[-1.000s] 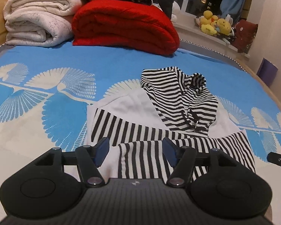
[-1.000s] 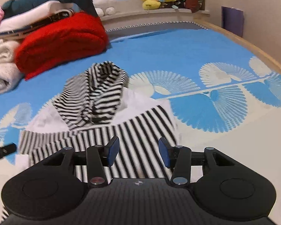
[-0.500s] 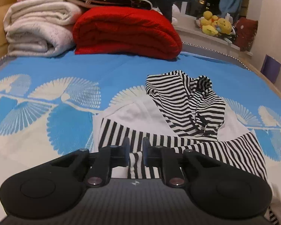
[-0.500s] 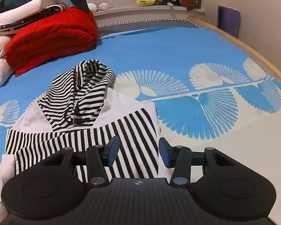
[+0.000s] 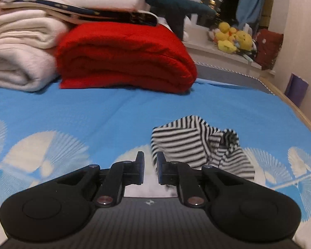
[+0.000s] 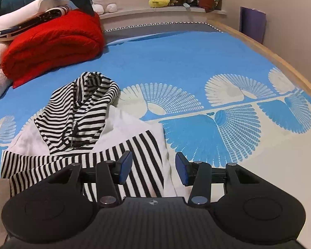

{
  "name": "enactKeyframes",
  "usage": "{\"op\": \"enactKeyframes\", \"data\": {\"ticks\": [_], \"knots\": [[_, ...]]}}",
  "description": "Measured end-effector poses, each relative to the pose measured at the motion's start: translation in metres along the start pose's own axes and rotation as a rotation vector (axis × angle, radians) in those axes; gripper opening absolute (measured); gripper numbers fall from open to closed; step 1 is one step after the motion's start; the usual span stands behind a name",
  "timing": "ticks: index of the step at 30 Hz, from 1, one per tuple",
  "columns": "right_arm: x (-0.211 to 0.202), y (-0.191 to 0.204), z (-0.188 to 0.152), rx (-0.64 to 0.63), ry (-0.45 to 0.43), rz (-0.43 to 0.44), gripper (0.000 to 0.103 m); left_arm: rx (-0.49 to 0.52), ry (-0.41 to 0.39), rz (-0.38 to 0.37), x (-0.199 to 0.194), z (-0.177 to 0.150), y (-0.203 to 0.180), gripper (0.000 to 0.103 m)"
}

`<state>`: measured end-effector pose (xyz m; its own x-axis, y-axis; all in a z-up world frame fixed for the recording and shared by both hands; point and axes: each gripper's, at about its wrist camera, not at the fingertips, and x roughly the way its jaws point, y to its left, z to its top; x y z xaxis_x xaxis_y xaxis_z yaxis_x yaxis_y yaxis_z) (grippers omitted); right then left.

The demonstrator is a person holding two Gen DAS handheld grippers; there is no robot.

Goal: Fold small clothes

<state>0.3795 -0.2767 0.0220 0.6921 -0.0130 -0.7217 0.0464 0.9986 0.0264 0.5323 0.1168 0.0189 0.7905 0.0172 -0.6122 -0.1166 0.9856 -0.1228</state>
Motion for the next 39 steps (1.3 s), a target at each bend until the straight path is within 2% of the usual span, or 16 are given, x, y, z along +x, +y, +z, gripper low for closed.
{"op": "enactKeyframes", "data": {"ticks": [5, 8, 14, 19, 22, 25, 27, 29, 33, 35, 36, 37, 39], "knots": [[0.006, -0.009, 0.001, 0.014, 0.016, -0.009, 0.048, -0.048, 0.113, -0.083, 0.091, 0.036, -0.002, 0.013], [0.014, -0.014, 0.000, 0.028, 0.036, -0.021, 0.048, -0.072, 0.162, -0.081, 0.140, 0.047, -0.002, 0.013], [0.022, -0.017, -0.002, 0.015, 0.049, -0.039, 0.048, -0.106, 0.194, -0.071, 0.212, 0.066, -0.001, 0.013], [0.029, -0.020, -0.005, -0.004, 0.070, -0.051, 0.048, -0.095, 0.203, -0.057, 0.254, 0.075, -0.001, 0.015], [0.031, -0.020, -0.004, -0.020, 0.059, -0.068, 0.048, -0.112, 0.228, -0.052, 0.274, 0.075, -0.002, 0.026], [0.034, -0.021, -0.005, -0.031, 0.063, -0.079, 0.048, -0.107, 0.245, -0.075, 0.288, 0.073, -0.006, 0.029], [0.037, -0.022, -0.006, -0.032, 0.071, -0.084, 0.048, -0.097, 0.258, -0.093, 0.295, 0.071, -0.010, 0.037], [0.039, -0.022, -0.007, -0.030, 0.075, -0.089, 0.048, -0.075, 0.274, -0.104, 0.300, 0.069, -0.014, 0.038], [0.040, -0.020, -0.006, -0.033, 0.078, -0.083, 0.048, 0.014, 0.280, -0.065, 0.307, 0.065, -0.027, 0.038], [0.039, -0.019, -0.005, -0.034, 0.076, -0.076, 0.048, 0.037, 0.282, -0.042, 0.307, 0.065, -0.032, 0.034], [0.038, -0.019, -0.004, -0.031, 0.072, -0.077, 0.048, 0.047, 0.285, -0.039, 0.306, 0.065, -0.035, 0.012], [0.037, -0.019, -0.003, -0.027, 0.069, -0.079, 0.048, 0.068, 0.294, -0.049, 0.305, 0.066, -0.039, 0.000], [0.035, -0.021, -0.002, -0.018, 0.063, -0.081, 0.048, 0.118, 0.279, -0.070, 0.294, 0.068, -0.051, 0.000]]}}
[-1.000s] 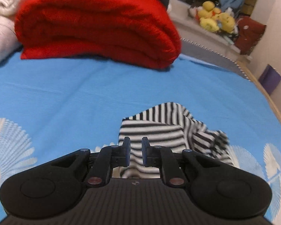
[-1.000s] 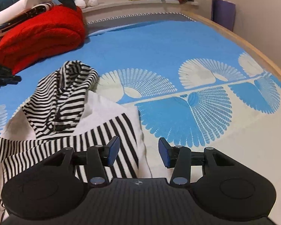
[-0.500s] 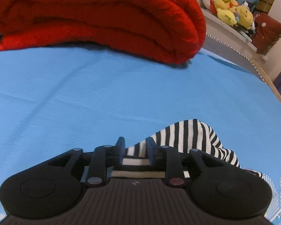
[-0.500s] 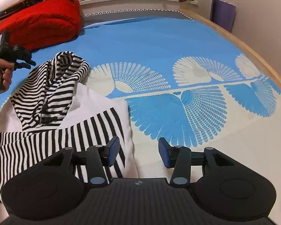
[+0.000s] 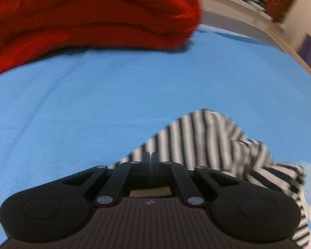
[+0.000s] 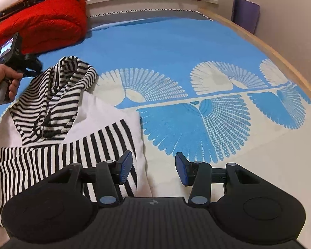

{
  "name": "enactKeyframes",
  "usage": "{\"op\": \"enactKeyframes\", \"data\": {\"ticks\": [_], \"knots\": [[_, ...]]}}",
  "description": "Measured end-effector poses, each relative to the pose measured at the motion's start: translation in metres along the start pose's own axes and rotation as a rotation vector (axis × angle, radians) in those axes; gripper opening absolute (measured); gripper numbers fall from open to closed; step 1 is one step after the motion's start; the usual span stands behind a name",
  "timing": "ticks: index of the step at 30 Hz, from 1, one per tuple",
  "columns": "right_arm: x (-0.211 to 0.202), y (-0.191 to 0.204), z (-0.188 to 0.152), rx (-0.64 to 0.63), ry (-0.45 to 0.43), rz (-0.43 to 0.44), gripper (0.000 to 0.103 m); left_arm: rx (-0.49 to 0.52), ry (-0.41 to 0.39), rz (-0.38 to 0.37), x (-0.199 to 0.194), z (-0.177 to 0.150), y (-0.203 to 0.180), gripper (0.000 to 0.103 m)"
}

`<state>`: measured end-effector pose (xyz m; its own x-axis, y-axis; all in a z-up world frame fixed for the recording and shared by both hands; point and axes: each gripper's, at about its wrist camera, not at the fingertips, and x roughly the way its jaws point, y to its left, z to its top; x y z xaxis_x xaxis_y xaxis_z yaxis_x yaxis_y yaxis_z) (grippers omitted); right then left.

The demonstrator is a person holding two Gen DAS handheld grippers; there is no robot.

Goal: Fold small clothes

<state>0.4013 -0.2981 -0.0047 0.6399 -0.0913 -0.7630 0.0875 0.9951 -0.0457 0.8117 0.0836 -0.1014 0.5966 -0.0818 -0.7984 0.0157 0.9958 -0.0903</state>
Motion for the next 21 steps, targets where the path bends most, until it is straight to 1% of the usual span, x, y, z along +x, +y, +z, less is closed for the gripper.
{"op": "enactKeyframes", "data": {"ticks": [1, 4, 5, 7, 8, 11, 14, 17, 19, 21], "knots": [[-0.001, -0.001, 0.001, 0.003, -0.003, 0.001, 0.048, 0.029, -0.020, -0.004, -0.009, 0.000, -0.007, 0.000], [-0.007, -0.004, 0.003, 0.013, -0.014, 0.006, 0.048, 0.094, -0.078, -0.056, -0.049, -0.004, -0.024, 0.000], [-0.009, -0.006, 0.004, 0.022, -0.019, 0.008, 0.048, 0.130, -0.095, -0.072, -0.065, -0.007, -0.031, 0.000], [-0.014, -0.008, 0.005, 0.041, -0.031, 0.012, 0.048, 0.173, -0.105, -0.081, -0.086, -0.012, -0.037, 0.000], [-0.017, -0.009, 0.006, 0.052, -0.037, 0.015, 0.048, 0.166, -0.100, -0.070, -0.095, -0.014, -0.036, 0.000], [-0.027, -0.008, 0.003, 0.082, -0.046, 0.046, 0.048, 0.069, -0.073, -0.041, -0.102, -0.014, -0.015, 0.001], [-0.035, -0.004, 0.002, 0.063, -0.063, 0.065, 0.048, 0.013, -0.060, 0.001, -0.097, -0.023, 0.004, 0.003], [-0.035, -0.006, 0.002, 0.054, -0.061, 0.071, 0.048, -0.067, -0.039, 0.017, -0.082, -0.024, 0.021, 0.008], [-0.031, -0.011, 0.002, 0.057, -0.049, 0.058, 0.048, -0.098, -0.035, 0.025, -0.071, -0.022, 0.028, 0.016], [-0.025, -0.018, 0.003, 0.067, -0.032, 0.044, 0.048, -0.125, -0.027, 0.039, -0.060, -0.020, 0.034, 0.049]]}}
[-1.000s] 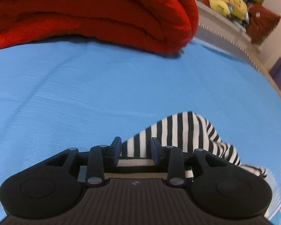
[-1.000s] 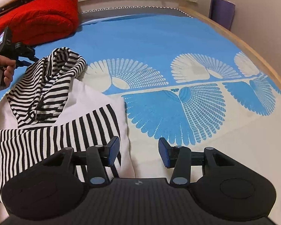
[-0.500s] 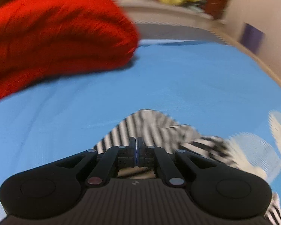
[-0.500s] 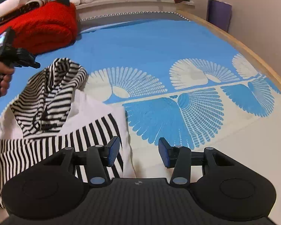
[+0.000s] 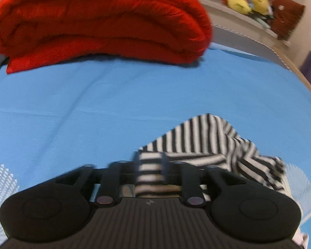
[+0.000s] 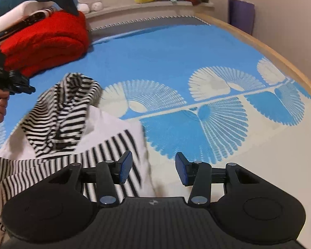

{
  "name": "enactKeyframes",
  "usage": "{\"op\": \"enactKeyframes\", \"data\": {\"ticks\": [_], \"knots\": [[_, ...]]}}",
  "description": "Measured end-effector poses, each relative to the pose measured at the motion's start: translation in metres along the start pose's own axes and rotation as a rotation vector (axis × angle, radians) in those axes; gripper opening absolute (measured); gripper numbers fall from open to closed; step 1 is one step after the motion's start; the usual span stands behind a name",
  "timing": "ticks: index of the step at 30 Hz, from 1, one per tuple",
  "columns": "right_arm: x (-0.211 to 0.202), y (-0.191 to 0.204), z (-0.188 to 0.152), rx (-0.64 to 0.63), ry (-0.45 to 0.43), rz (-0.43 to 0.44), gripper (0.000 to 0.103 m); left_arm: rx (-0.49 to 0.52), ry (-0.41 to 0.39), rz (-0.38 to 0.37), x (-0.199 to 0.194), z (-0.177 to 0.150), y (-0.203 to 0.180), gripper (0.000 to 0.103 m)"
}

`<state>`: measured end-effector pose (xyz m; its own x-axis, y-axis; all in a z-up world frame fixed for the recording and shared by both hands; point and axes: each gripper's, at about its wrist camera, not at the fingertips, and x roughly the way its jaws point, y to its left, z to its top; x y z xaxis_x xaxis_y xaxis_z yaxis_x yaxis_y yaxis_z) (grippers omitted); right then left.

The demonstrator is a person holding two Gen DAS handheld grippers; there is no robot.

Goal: Fold small clothes

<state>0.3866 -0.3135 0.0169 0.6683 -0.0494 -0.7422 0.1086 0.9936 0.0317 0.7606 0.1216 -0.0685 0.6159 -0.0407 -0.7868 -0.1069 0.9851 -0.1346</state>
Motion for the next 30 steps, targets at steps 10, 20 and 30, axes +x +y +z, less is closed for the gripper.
{"op": "enactKeyframes", "data": {"ticks": [10, 20, 30], "knots": [[0.024, -0.007, -0.005, -0.043, 0.051, -0.055, 0.048, -0.009, 0.024, 0.001, 0.066, 0.012, -0.006, 0.052], [0.018, 0.007, 0.000, -0.022, 0.038, -0.002, 0.048, 0.324, -0.181, -0.242, -0.084, -0.022, -0.060, 0.001], [-0.013, -0.004, 0.011, 0.117, -0.036, 0.068, 0.048, 0.767, -0.118, -0.509, -0.333, -0.266, -0.033, 0.003]]}}
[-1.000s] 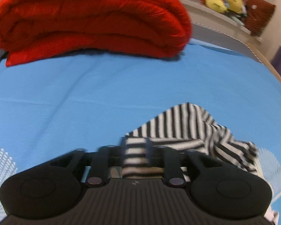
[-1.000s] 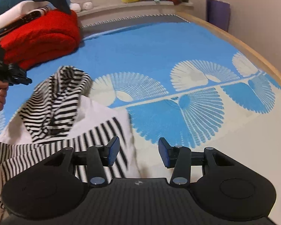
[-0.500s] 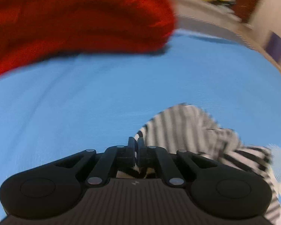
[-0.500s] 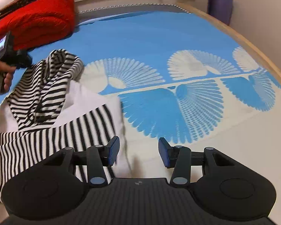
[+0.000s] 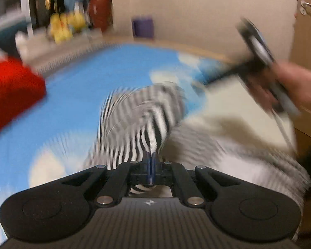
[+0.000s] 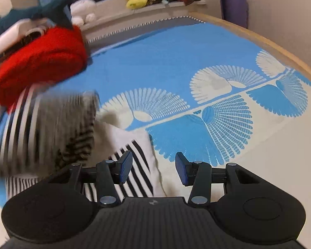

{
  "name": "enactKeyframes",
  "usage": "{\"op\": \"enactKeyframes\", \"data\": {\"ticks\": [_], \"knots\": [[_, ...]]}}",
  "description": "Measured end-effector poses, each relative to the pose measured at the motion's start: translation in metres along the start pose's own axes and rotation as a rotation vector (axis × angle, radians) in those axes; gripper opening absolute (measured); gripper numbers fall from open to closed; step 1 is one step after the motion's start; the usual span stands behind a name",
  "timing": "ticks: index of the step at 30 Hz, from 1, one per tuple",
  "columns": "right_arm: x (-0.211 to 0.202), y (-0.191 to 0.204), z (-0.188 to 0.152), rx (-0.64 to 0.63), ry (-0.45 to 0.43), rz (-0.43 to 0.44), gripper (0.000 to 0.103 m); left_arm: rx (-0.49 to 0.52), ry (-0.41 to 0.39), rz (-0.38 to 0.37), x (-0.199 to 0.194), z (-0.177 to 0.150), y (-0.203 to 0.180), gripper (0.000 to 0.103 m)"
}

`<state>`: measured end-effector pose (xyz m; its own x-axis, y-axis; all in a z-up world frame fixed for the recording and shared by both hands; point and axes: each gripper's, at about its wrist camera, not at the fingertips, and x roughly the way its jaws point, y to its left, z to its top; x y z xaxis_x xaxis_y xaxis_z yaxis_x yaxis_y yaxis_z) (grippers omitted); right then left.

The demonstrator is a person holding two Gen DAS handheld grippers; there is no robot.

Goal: Fold small clothes

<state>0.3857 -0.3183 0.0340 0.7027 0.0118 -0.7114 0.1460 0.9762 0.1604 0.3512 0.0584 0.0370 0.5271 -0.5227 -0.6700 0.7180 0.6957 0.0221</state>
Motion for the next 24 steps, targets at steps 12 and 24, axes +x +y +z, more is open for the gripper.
{"op": "enactKeyframes", "data": {"ticks": [12, 24], "knots": [[0.016, 0.005, -0.013, 0.162, 0.162, 0.151, 0.048, -1.084, -0.024, 0.280, -0.001, -0.082, 0.043, 0.035], [0.077, 0.029, -0.063, 0.225, 0.402, 0.124, 0.033, -1.361, 0.198, 0.212, 0.056, -0.129, 0.064, 0.009]]}}
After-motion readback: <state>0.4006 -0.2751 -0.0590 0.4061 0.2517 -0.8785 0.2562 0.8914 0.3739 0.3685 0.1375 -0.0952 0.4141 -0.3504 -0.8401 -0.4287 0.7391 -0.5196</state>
